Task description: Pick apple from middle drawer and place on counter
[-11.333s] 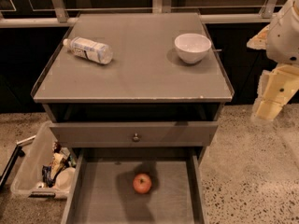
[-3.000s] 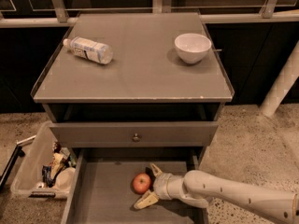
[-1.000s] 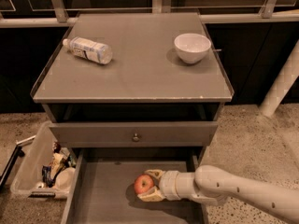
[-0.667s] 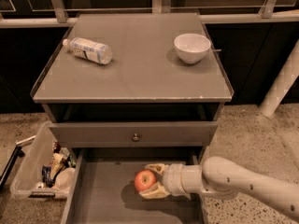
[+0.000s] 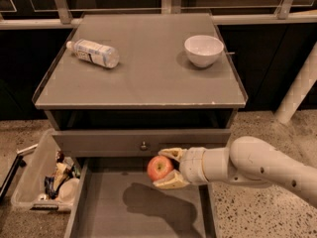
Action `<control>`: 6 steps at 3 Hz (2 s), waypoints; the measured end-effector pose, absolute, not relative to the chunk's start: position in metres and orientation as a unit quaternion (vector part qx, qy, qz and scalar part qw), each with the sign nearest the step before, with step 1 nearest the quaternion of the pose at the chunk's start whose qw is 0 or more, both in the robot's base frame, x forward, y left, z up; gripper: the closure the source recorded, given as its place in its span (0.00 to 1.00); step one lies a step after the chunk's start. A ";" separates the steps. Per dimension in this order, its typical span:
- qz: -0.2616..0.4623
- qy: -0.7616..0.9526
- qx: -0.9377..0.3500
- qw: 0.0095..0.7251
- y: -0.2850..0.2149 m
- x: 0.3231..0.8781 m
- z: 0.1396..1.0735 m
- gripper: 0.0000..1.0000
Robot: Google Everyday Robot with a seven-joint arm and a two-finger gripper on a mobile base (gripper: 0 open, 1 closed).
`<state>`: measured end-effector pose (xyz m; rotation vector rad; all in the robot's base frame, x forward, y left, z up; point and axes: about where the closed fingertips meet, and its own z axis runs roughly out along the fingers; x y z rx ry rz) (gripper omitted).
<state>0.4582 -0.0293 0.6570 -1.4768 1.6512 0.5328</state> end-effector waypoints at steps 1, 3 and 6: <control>0.145 0.673 -0.595 0.415 -0.026 0.477 0.715 1.00; 0.117 0.651 -0.615 0.429 -0.020 0.482 0.757 1.00; 0.089 0.587 -0.635 0.494 -0.016 0.541 0.904 1.00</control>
Offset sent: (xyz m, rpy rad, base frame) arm 0.0165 -0.0005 0.0408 -0.0834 -0.0510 -0.0487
